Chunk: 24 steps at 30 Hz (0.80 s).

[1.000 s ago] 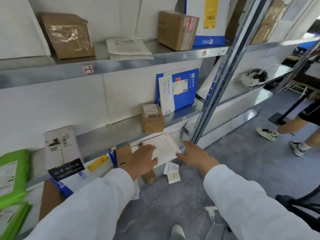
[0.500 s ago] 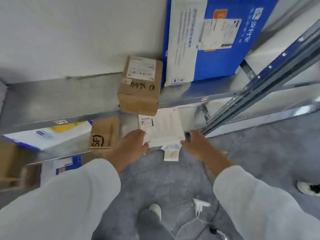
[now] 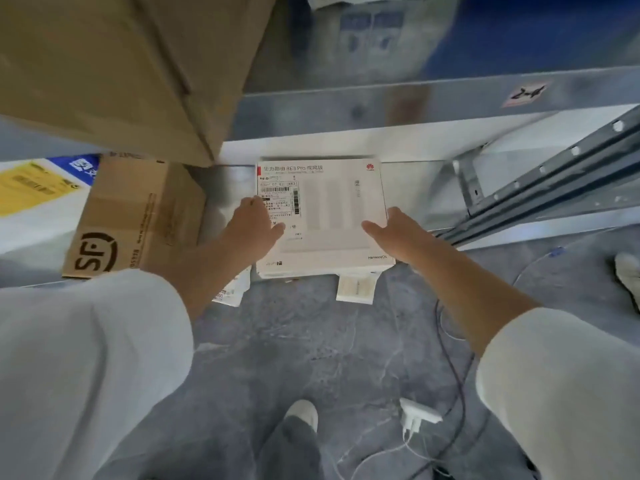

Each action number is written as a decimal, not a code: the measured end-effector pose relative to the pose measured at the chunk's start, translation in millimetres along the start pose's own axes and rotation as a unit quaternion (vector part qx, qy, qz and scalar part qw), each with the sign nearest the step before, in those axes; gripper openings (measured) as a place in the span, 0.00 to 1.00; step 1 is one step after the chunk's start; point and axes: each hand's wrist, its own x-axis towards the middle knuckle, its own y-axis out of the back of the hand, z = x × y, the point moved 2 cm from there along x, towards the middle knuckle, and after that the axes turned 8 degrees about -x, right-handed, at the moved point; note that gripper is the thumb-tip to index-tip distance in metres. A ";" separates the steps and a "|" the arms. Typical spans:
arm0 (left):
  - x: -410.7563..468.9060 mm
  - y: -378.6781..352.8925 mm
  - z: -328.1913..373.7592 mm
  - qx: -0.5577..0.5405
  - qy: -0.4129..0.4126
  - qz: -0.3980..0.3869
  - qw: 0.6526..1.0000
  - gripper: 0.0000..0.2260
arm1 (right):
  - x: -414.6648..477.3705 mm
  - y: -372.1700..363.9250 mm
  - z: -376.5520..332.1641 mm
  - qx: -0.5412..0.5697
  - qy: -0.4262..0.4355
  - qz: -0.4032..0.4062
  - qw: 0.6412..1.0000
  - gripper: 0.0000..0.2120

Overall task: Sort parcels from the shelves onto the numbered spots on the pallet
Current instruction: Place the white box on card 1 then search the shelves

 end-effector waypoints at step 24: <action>-108.6 -9.2 1.6 -0.468 0.097 0.021 0.878 0.11 | -94.8 -48.6 52.5 0.405 -0.012 0.044 0.913 0.25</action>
